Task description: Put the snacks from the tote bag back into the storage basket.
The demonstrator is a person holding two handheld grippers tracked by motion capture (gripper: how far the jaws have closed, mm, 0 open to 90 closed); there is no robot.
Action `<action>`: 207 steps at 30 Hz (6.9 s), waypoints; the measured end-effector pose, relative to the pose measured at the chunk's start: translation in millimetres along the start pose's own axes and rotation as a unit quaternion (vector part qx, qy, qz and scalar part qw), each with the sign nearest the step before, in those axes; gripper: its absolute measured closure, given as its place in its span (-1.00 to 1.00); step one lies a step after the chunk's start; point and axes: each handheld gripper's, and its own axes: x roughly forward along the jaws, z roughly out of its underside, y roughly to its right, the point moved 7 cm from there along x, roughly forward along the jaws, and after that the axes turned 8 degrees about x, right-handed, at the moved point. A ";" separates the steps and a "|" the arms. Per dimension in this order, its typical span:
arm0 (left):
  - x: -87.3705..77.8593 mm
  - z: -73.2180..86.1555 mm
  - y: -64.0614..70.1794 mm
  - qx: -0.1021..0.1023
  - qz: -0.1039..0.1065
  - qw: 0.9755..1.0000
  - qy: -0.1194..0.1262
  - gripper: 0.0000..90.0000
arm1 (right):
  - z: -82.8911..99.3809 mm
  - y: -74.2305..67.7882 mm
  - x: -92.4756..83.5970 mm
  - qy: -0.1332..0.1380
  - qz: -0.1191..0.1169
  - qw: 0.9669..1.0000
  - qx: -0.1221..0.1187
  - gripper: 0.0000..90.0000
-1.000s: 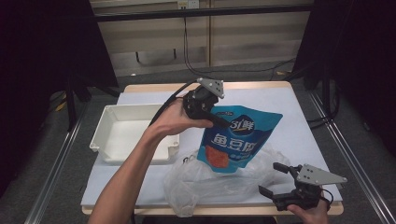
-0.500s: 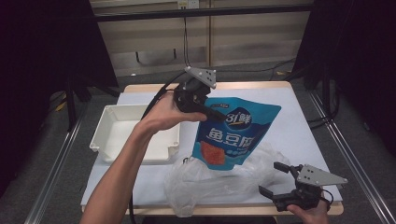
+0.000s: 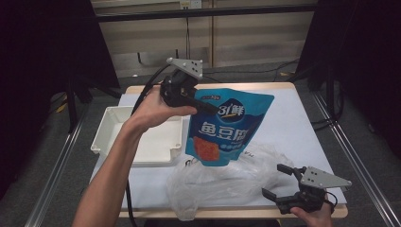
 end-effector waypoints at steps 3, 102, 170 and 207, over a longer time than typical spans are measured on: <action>-7.2 2.3 -3.5 -0.008 -0.010 1.000 0.002 1.00 | 0.2 -0.2 0.7 0.001 -0.002 1.000 -0.001 -0.87; -132.0 147.3 -93.4 -0.161 -0.191 0.968 0.019 1.00 | 2.7 -0.8 5.3 -0.005 -0.010 1.000 0.004 -0.86; -80.7 203.3 -155.5 -0.211 -0.259 0.943 0.005 0.67 | 5.4 3.5 7.6 -0.013 -0.015 1.000 0.005 -0.85; -87.1 221.7 -139.4 -0.283 -0.288 0.914 0.018 -0.89 | 6.5 -2.4 15.3 -0.024 -0.023 0.999 -0.004 -0.85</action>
